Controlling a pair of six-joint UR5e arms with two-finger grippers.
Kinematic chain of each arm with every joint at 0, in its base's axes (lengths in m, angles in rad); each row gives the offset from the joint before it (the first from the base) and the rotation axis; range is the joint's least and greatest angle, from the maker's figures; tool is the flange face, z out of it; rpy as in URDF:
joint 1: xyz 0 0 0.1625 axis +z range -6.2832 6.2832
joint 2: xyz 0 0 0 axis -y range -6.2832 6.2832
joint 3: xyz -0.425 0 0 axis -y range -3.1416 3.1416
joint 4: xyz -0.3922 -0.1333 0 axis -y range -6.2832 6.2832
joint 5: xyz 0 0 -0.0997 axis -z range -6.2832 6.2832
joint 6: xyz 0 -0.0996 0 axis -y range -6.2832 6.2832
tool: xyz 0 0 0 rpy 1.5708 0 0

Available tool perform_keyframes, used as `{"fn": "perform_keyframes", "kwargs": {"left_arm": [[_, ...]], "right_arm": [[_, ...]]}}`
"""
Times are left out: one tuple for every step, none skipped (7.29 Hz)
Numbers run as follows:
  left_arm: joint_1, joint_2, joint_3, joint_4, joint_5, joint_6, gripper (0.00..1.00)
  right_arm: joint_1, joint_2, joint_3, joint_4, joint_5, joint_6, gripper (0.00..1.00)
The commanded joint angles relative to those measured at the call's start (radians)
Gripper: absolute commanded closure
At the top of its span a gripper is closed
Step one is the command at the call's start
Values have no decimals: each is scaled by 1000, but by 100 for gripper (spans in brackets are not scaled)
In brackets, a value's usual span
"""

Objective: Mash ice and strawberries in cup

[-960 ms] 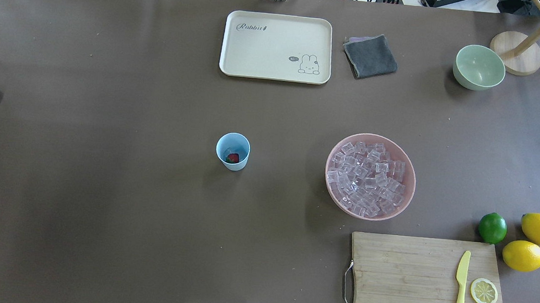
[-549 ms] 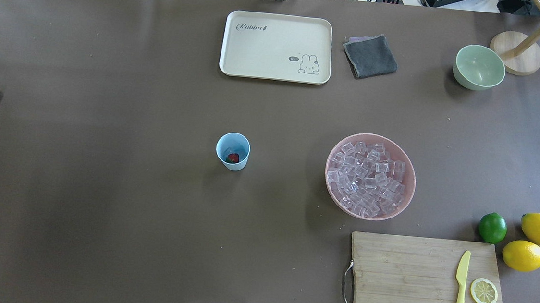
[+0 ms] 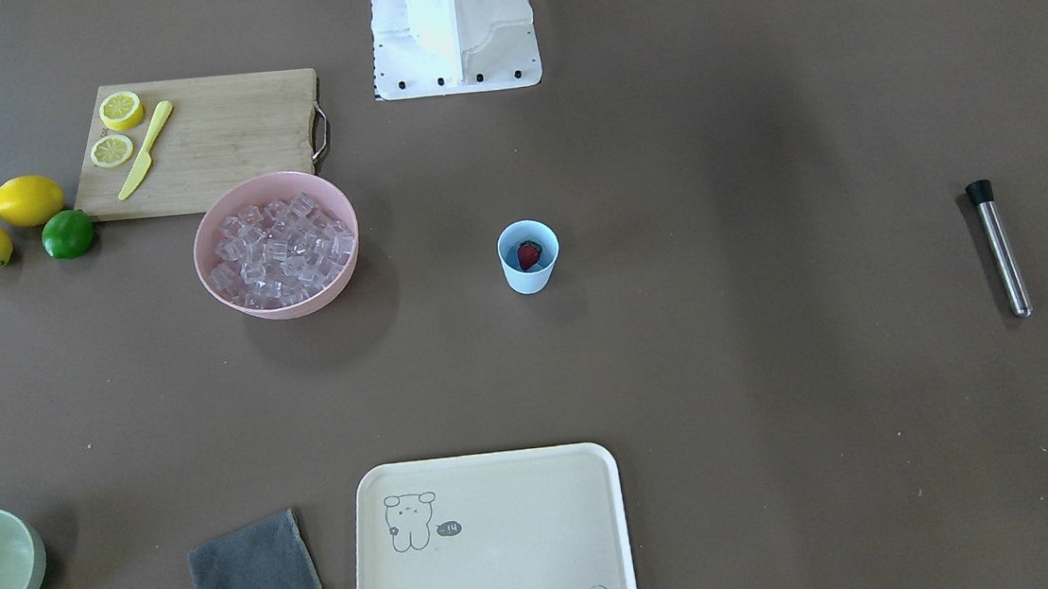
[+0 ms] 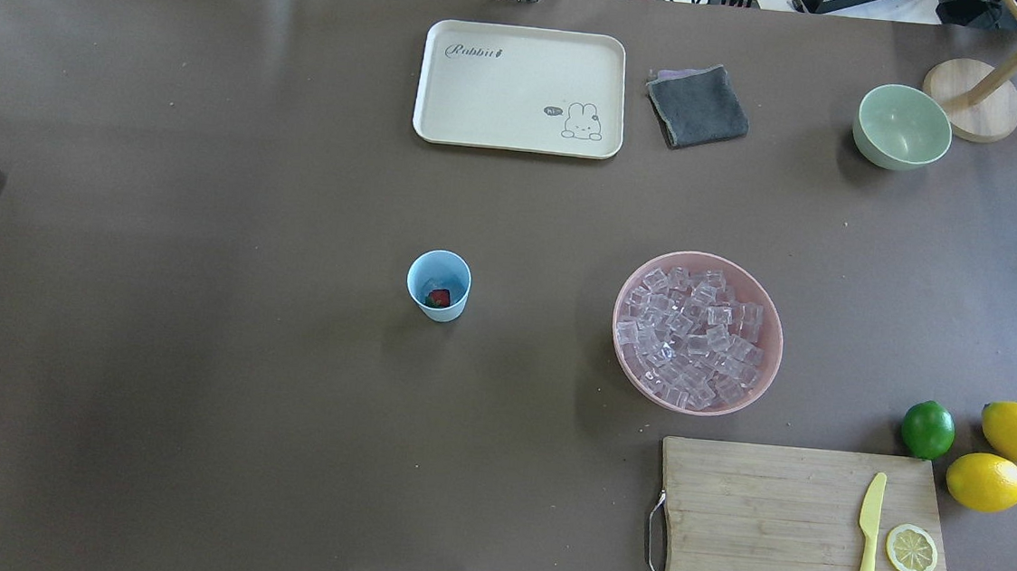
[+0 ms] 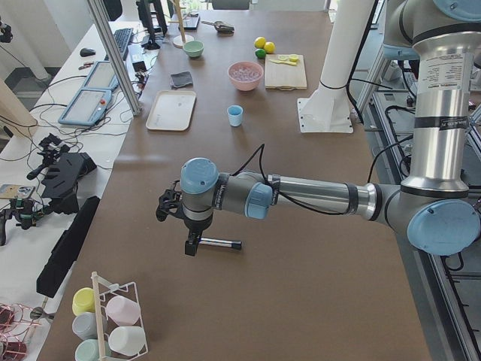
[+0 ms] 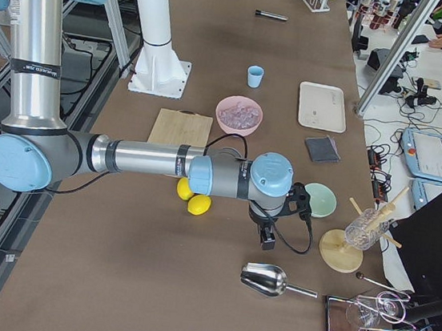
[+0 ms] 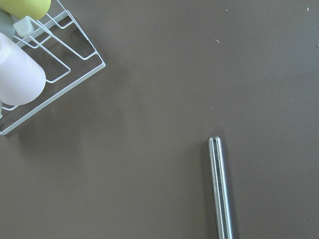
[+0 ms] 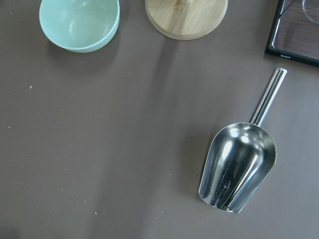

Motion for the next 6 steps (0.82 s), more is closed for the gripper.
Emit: {"fn": "perform_keyframes", "kwargs": {"left_arm": [[-4,-49,65,3,0,0,1],[-15,-76,103,3,0,1,1],[-15,-89,108,5,0,1,1],[-15,-91,109,0,0,0,1],[-15,-91,108,-1,0,-2,1],[-15,-91,108,-3,0,-2,1]], "right_arm": [[-1,25,-35,3,-3,-2,0],[-1,32,-38,5,-9,-2,0],[-1,40,-37,3,-9,-2,0],[-1,40,-38,3,-9,-2,0],[-1,40,-40,3,-10,-2,0],[-1,40,-41,3,-13,-2,0]]}}
